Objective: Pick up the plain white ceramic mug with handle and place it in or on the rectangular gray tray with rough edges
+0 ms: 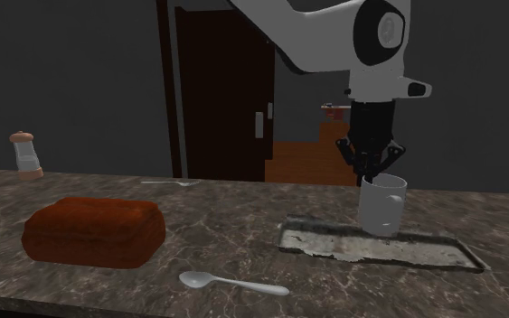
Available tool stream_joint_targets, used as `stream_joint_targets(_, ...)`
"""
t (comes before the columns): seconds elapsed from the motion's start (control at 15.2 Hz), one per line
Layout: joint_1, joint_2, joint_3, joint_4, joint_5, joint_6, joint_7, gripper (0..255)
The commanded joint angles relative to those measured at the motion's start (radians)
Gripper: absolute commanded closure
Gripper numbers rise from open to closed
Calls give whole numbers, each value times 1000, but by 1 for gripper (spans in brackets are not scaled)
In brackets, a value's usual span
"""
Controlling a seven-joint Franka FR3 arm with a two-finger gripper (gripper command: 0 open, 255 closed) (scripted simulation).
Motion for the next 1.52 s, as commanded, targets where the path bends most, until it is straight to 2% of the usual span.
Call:
stream_joint_targets(0.0, 1, 6, 0, -19, 0, 25, 2, 255)
stream_joint_targets(0.13, 1, 13, 0, -37, -1, 51, 2, 255)
stream_joint_targets(0.66, 1, 13, 0, -37, -1, 51, 2, 255)
stream_joint_targets(0.73, 1, 13, 0, -37, -1, 51, 2, 0)
stream_joint_targets(1.06, 1, 13, 0, -37, -1, 51, 2, 0)
stream_joint_targets(1.32, 1, -22, 1, 41, 0, -62, 2, 0)
stream_joint_targets(1.45, 1, -22, 1, 40, 0, -62, 2, 0)
